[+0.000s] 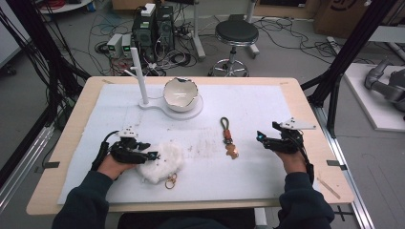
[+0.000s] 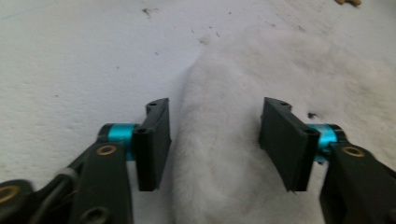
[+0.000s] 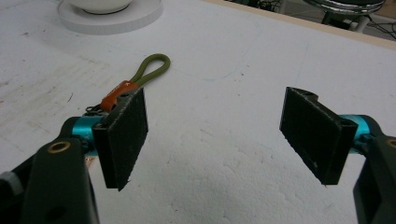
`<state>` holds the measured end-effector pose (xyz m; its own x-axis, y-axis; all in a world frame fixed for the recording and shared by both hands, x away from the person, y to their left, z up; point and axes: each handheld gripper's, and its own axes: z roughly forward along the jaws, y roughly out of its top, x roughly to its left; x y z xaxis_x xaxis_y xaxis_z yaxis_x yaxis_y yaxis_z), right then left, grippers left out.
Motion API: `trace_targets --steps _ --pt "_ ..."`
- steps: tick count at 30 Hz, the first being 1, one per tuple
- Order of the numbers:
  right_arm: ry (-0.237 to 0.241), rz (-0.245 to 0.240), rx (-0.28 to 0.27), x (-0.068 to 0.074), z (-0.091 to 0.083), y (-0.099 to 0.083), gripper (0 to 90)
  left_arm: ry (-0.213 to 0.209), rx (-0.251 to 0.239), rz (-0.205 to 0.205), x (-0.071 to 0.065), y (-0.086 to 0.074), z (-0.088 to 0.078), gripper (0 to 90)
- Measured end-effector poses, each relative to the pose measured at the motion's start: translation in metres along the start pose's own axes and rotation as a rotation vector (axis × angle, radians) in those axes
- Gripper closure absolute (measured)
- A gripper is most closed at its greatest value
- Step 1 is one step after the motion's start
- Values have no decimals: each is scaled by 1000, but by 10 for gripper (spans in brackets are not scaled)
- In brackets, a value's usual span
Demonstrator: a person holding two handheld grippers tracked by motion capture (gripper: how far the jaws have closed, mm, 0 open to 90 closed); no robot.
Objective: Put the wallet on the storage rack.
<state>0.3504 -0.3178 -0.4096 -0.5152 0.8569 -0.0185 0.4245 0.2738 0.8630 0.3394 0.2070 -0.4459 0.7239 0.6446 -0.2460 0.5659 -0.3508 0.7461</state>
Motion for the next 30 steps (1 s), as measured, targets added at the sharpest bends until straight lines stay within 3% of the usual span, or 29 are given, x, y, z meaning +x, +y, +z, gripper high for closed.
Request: trace_targets --steps 6,9,10,16,21,23,26,29,30 --pt "5 0 0 1 1 1 236 -1 -1 16 -2 1 -1 701" --pt "12 1 -1 2 1 1 237 -8 -69 -10 -1 3 -6 784" --pt "14 -1 -2 3 1 1 236 -8 -69 -10 -1 3 -6 791" --pt "36 1 -7 5 2 2 237 -6 -240 -9 -8 14 -17 805" --pt "80 1 -19 12 4 5 236 9 -326 27 -15 19 -21 809" --pt "107 -3 -25 17 6 8 236 10 -342 31 -17 20 -22 810" --pt "161 -4 -36 26 11 12 236 2 -401 73 -24 25 -23 811" --pt "201 -12 -40 34 16 15 236 0 -414 94 -28 28 -22 811" --pt "250 -26 -37 47 22 20 236 -5 -418 116 -32 31 -20 811"
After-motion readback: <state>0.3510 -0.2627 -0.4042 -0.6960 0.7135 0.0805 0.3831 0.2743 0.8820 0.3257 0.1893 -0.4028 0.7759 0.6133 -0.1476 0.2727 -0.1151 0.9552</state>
